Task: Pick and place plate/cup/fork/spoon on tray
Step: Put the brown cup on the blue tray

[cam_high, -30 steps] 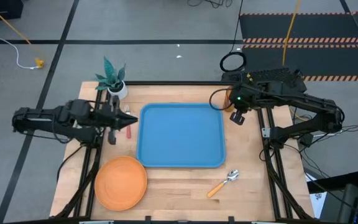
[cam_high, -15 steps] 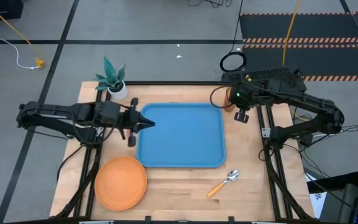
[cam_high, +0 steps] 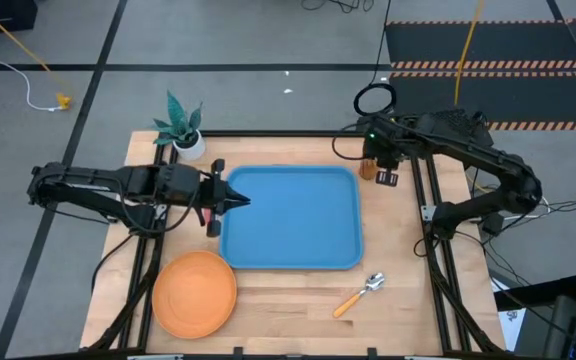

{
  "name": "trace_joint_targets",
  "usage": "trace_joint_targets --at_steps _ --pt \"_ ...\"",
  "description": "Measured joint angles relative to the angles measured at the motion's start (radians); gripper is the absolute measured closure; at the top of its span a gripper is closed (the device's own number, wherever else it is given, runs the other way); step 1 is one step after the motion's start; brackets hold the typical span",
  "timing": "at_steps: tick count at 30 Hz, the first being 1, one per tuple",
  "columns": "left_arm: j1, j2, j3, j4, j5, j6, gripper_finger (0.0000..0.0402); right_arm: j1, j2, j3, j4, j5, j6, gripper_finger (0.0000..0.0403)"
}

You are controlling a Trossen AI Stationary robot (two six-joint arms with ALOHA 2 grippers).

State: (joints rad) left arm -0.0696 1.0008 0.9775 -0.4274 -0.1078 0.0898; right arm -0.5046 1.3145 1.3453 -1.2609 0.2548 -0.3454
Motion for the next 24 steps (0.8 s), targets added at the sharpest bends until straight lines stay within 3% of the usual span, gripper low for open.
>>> trace_joint_targets --at_steps 4,17,24 --pt "0.000 0.000 0.000 -0.005 0.000 -0.015 0.0371 0.000 0.024 0.000 0.023 -0.050 -0.008 0.0290" --pt "0.000 0.000 0.000 -0.018 0.001 -0.047 0.0371 0.000 0.085 -0.005 0.038 -0.048 -0.018 0.0287" --pt "0.000 0.000 0.000 -0.018 0.001 -0.047 0.0371 -0.027 0.087 -0.087 0.089 -0.047 -0.015 0.0287"
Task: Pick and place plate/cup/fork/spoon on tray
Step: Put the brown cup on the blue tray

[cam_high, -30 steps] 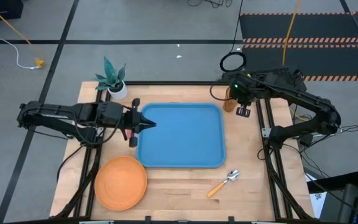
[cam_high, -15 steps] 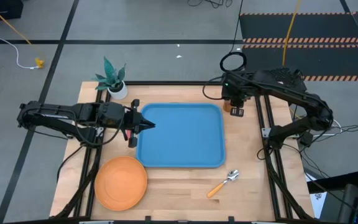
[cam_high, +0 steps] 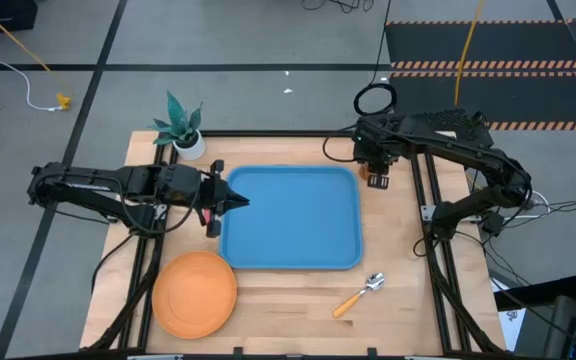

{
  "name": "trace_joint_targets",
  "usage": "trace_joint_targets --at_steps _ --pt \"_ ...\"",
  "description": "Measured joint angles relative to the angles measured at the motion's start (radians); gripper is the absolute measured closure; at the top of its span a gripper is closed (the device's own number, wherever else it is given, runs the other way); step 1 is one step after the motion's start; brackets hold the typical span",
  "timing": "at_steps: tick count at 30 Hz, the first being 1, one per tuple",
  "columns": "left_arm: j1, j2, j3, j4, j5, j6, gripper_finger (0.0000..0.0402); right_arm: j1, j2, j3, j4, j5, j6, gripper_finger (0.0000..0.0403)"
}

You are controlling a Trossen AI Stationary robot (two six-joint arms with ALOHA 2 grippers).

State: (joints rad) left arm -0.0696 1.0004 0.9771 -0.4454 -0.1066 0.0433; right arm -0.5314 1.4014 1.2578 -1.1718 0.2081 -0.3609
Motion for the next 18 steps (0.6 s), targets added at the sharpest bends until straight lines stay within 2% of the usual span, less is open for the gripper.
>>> trace_joint_targets --at_steps 8,14,18 --pt "0.000 0.000 0.000 0.000 0.000 0.008 0.0371 -0.018 0.000 -0.077 0.039 0.005 -0.008 0.0298" --pt "0.000 0.000 0.000 0.019 -0.001 0.020 0.0371 -0.018 0.000 -0.077 0.057 0.009 -0.011 0.0353" --pt "0.000 0.000 0.000 0.042 -0.001 0.033 0.0371 -0.017 0.000 -0.077 0.063 0.056 -0.019 0.0395"
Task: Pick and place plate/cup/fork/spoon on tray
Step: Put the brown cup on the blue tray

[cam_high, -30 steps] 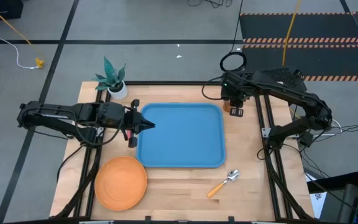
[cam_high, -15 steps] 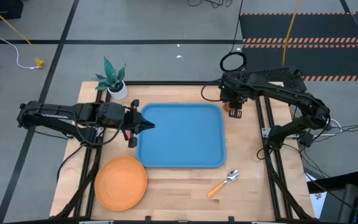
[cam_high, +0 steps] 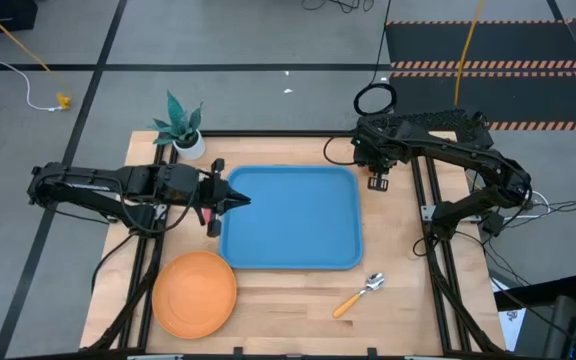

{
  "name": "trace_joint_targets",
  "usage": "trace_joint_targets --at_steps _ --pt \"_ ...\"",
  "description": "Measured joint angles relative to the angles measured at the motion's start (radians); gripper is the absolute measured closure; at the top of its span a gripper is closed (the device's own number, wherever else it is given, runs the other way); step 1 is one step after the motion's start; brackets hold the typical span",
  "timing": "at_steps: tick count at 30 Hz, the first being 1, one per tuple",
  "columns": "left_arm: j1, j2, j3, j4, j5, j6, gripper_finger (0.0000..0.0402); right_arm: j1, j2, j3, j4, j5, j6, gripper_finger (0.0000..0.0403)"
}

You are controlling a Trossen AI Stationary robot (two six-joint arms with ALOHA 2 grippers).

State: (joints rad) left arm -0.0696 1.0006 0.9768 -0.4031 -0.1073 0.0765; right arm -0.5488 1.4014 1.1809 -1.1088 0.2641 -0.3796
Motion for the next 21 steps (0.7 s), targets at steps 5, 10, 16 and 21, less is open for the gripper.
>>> trace_joint_targets --at_steps 5,10,16,21 --pt "0.000 0.001 0.000 0.001 0.000 0.008 0.0371 0.000 0.000 0.011 -0.011 0.002 0.009 0.0391" --pt "0.000 0.001 0.000 0.004 0.000 0.021 0.0371 0.014 0.000 0.082 -0.037 -0.002 0.061 0.0400" --pt "0.000 0.001 0.000 0.004 0.000 0.020 0.0371 0.100 0.000 0.198 -0.085 -0.002 0.143 0.0397" --pt "0.000 0.001 0.000 0.004 0.000 0.020 0.0371 0.207 0.000 0.277 -0.088 -0.003 0.203 0.0401"
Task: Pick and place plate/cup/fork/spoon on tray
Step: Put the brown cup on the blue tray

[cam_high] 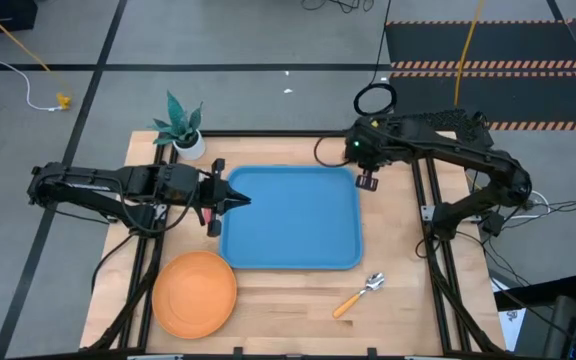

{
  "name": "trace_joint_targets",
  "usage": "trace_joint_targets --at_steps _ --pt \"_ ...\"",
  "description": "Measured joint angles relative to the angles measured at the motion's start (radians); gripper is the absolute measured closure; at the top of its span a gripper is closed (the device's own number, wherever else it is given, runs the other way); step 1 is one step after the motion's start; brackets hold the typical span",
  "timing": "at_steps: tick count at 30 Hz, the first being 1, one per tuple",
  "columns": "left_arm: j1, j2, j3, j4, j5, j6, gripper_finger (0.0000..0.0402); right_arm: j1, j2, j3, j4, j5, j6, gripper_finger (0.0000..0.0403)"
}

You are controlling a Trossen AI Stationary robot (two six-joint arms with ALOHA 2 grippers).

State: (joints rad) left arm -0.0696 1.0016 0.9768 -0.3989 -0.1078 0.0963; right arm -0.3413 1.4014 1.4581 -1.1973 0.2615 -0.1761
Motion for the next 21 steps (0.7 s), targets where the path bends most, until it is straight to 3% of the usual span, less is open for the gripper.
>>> trace_joint_targets --at_steps 11,21 --pt "0.000 0.000 0.000 0.000 0.000 -0.001 0.0371 0.155 0.003 0.035 0.002 0.000 0.161 0.0402" --pt "0.000 0.007 0.000 0.003 0.000 -0.005 0.0371 0.184 0.071 0.035 0.032 -0.005 0.258 0.0402"
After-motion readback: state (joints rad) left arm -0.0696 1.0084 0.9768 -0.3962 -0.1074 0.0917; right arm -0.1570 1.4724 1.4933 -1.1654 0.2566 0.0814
